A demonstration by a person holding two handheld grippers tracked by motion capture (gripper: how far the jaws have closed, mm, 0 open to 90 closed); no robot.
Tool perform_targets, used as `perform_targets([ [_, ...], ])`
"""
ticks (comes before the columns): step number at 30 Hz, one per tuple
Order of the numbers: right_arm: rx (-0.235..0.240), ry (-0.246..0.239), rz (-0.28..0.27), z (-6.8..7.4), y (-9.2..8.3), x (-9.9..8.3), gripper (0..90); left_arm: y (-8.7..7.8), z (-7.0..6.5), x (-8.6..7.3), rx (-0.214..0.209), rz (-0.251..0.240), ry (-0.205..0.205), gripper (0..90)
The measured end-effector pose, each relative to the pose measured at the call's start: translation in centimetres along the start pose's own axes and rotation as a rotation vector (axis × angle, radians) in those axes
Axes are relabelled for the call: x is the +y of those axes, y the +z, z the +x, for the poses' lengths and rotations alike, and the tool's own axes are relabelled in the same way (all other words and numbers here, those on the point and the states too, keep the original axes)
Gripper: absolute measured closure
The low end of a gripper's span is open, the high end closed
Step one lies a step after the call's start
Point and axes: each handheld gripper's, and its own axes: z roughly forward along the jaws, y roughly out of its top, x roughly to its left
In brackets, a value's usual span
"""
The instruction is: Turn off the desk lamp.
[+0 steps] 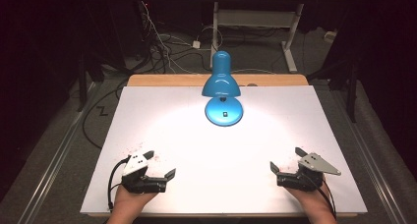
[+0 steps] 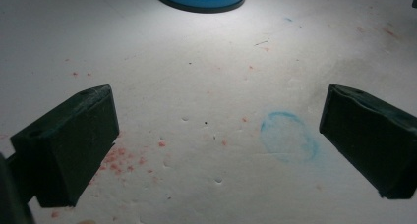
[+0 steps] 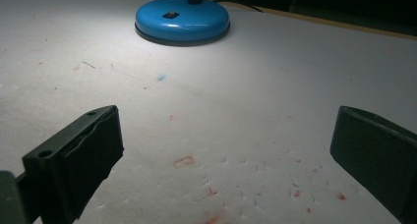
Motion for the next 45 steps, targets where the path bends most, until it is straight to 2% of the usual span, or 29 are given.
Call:
perform_targets([
  [9,0.005,0.004,-0.023,0.1,-0.2,0.5,0.2,0.5,0.3,-0.6,0.013,0.013,0.012,0.7],
  [13,0.002,-0.002,-0.021,0.1,-0.1,0.6,0.2,0.3,0.7,-0.4,-0.013,0.007,-0.022,0.7],
  [18,0.009,-0.002,-0.017,0.3,0.0,0.7,0.2,0.2,0.9,-0.6,-0.014,0.017,-0.021,0.7],
  [27,0.0,-0.021,-0.004,0.4,0.0,0.7,0.5,0.0,1.0,-0.8,0.017,0.002,-0.019,0.8],
  [33,-0.002,-0.022,0.007,0.3,0.1,0.6,3.0,0.1,1.1,-0.9,0.024,0.009,-0.013,0.8],
  [45,-0.006,-0.017,0.028,0.0,0.0,0.4,14.1,0.3,0.9,-0.8,0.026,0.018,0.008,0.8],
])
